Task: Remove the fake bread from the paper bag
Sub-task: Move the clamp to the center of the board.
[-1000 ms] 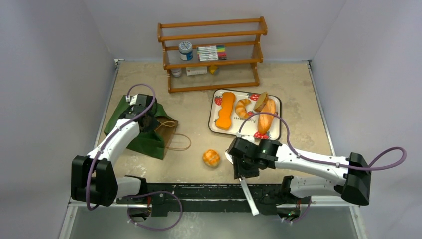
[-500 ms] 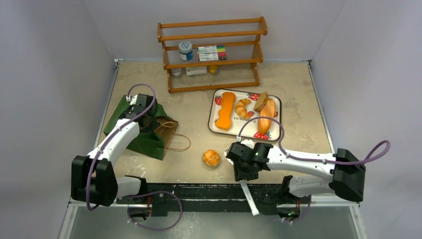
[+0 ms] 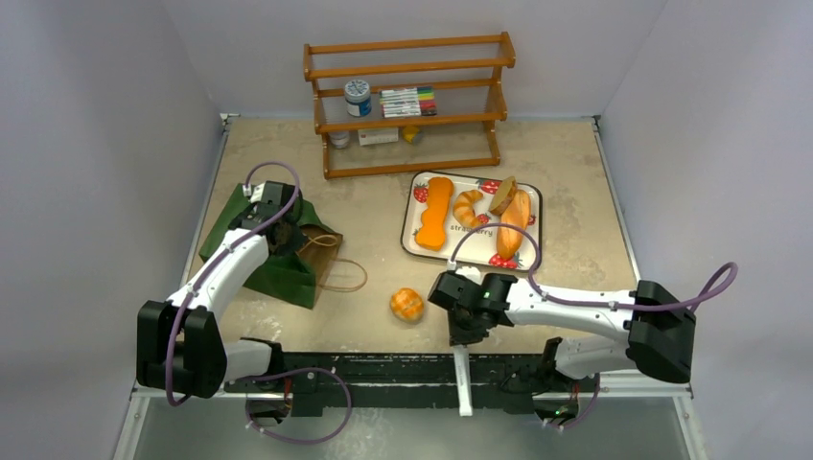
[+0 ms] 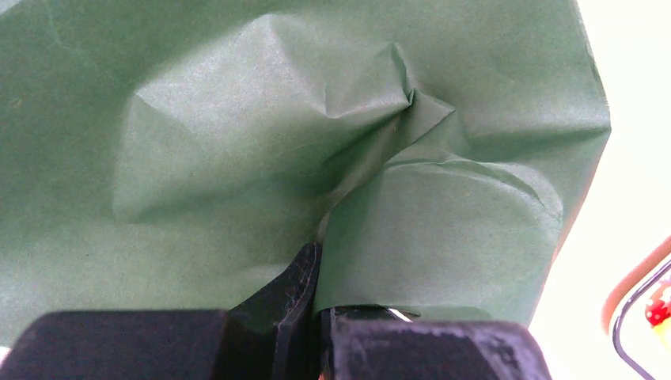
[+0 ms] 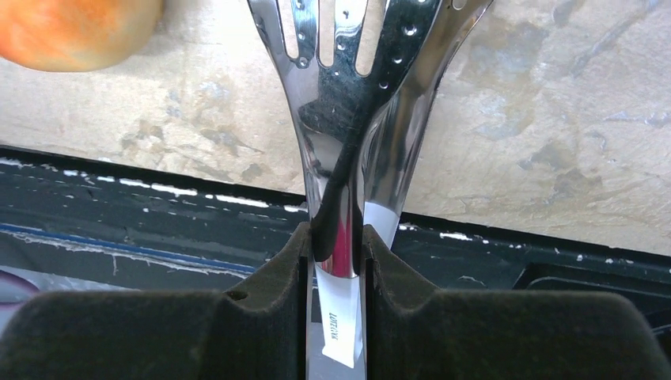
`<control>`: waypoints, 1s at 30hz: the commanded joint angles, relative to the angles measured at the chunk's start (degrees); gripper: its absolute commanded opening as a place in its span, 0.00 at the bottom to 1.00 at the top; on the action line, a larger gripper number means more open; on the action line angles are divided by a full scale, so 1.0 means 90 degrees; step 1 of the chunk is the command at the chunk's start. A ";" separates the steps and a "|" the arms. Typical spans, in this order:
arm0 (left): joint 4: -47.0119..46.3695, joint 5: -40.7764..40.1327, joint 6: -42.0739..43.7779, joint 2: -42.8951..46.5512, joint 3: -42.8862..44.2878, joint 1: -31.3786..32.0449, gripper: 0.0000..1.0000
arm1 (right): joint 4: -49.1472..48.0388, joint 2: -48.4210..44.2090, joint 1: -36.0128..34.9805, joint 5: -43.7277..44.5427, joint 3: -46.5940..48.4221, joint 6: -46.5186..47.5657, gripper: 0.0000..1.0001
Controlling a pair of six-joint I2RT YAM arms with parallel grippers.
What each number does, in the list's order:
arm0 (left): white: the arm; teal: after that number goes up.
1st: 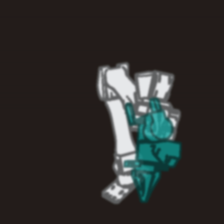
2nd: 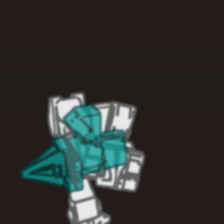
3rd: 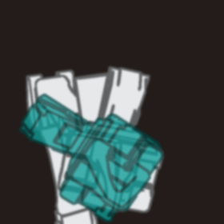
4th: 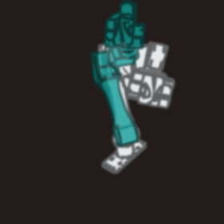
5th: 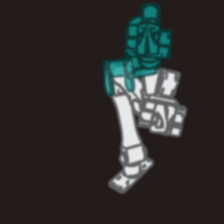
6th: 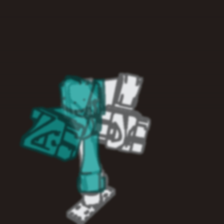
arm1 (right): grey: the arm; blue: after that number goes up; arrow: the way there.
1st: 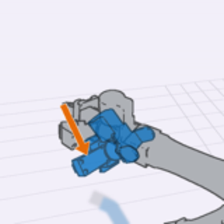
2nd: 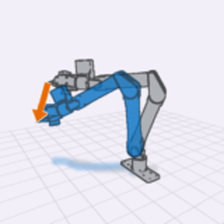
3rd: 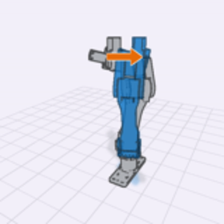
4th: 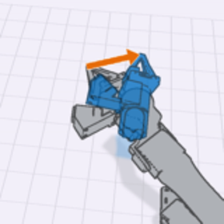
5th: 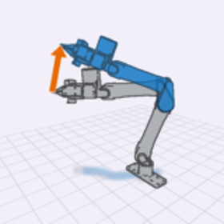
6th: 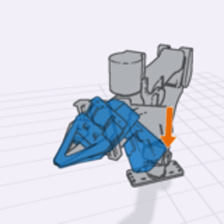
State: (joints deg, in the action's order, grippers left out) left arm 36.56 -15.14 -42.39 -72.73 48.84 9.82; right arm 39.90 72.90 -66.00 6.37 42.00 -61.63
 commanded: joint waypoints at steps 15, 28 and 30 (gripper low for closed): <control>0.0198 0.0217 0.0061 0.0095 0.0230 -0.0037 0.00 | -0.1308 0.0969 -0.0033 -0.1139 0.1045 0.0689 0.00; 0.0259 0.0007 0.0069 -0.0010 0.0230 -0.0270 0.00 | -0.2546 0.3535 0.0134 -0.1480 0.3219 0.0992 0.00; 0.0225 -0.0002 0.0006 -0.0018 0.0223 -0.0416 0.00 | -0.2597 0.3916 0.0288 -0.1479 0.3709 0.1103 0.00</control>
State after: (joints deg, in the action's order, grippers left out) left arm 37.87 -14.20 -42.28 -72.75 49.21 8.62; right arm 21.43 103.44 -65.43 -6.22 67.35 -54.57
